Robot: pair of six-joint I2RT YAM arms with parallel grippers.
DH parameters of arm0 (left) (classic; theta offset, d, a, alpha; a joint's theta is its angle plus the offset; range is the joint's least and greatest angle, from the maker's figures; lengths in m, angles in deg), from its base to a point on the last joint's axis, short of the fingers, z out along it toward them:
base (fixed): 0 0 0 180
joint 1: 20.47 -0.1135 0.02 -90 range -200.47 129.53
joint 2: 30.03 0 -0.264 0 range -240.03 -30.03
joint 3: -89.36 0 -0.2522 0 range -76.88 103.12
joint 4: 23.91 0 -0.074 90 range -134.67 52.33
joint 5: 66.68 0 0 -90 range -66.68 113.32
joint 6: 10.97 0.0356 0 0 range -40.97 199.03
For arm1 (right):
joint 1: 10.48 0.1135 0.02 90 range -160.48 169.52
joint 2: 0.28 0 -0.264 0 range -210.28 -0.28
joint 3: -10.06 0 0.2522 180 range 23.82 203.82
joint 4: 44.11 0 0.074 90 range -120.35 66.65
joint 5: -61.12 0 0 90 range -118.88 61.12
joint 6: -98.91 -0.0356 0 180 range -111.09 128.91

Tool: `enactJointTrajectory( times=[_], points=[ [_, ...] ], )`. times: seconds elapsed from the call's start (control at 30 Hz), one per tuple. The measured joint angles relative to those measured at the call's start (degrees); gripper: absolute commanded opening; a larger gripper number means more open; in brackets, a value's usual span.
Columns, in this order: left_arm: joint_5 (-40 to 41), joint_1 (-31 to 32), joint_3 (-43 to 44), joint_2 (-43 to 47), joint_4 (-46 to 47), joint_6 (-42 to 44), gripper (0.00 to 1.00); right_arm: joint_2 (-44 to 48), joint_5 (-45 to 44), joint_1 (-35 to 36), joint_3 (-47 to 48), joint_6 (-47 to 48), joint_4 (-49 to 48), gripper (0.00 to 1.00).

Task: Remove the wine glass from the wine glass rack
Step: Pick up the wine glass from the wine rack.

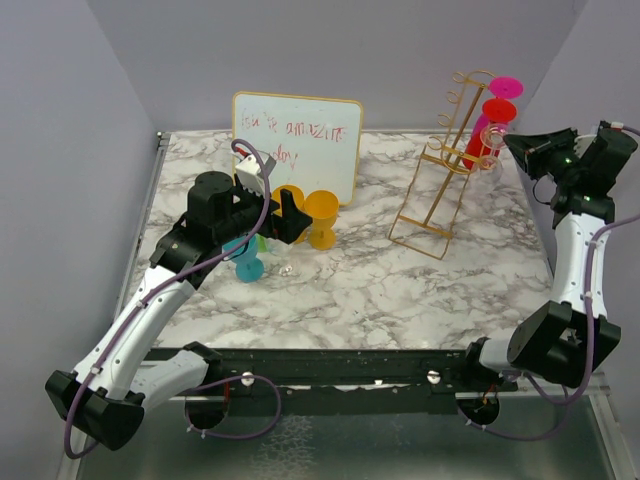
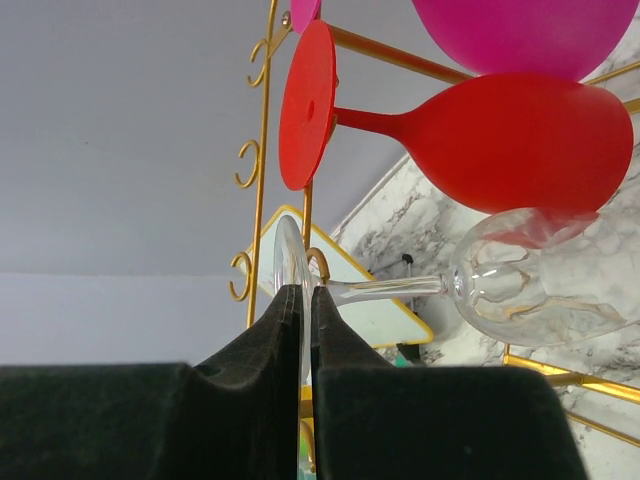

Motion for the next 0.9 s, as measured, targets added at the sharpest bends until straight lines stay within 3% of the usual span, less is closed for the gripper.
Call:
enactJointTrajectory(
  times=[0.9],
  points=[
    [-0.04,0.0,0.0,0.02,0.02,-0.63,0.99,4.0,-2.58,-0.94,-2.14,-5.38,0.52,0.0]
  ],
)
